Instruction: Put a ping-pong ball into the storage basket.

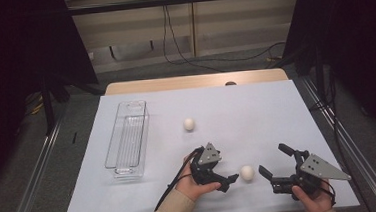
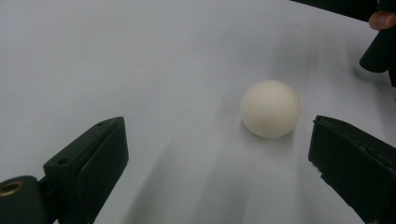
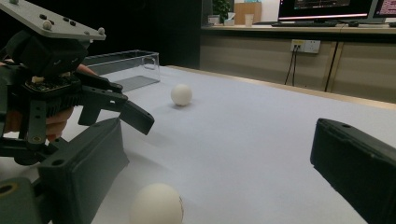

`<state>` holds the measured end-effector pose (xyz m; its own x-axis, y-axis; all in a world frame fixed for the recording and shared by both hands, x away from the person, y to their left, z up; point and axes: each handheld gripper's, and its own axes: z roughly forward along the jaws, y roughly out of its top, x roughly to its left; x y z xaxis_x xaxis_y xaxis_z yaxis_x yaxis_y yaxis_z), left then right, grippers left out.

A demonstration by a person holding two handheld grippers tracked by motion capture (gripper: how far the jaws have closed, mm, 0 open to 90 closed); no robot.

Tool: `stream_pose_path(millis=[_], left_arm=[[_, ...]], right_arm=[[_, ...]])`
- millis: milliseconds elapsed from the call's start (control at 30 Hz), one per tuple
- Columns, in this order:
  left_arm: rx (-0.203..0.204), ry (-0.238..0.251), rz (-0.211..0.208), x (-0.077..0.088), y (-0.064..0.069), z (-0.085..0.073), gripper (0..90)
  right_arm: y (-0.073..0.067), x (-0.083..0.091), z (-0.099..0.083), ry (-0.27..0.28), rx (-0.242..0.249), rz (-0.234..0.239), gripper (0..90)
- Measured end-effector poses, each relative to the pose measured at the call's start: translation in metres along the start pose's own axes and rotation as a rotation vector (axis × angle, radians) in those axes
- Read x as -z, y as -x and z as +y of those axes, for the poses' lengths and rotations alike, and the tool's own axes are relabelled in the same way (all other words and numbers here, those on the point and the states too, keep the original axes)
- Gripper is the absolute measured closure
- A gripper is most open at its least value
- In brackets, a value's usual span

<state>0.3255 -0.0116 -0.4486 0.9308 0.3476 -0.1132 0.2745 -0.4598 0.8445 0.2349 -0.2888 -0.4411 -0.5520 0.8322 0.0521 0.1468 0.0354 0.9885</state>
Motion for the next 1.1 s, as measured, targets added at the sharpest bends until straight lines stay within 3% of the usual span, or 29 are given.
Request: stream_pose_path(millis=[1100], left_arm=[[-0.012, -0.027, -0.011, -0.012, 0.007, 0.006, 4.7]], right_arm=[[0.0, 0.0, 0.0, 0.003, -0.004, -0.001, 2.3]])
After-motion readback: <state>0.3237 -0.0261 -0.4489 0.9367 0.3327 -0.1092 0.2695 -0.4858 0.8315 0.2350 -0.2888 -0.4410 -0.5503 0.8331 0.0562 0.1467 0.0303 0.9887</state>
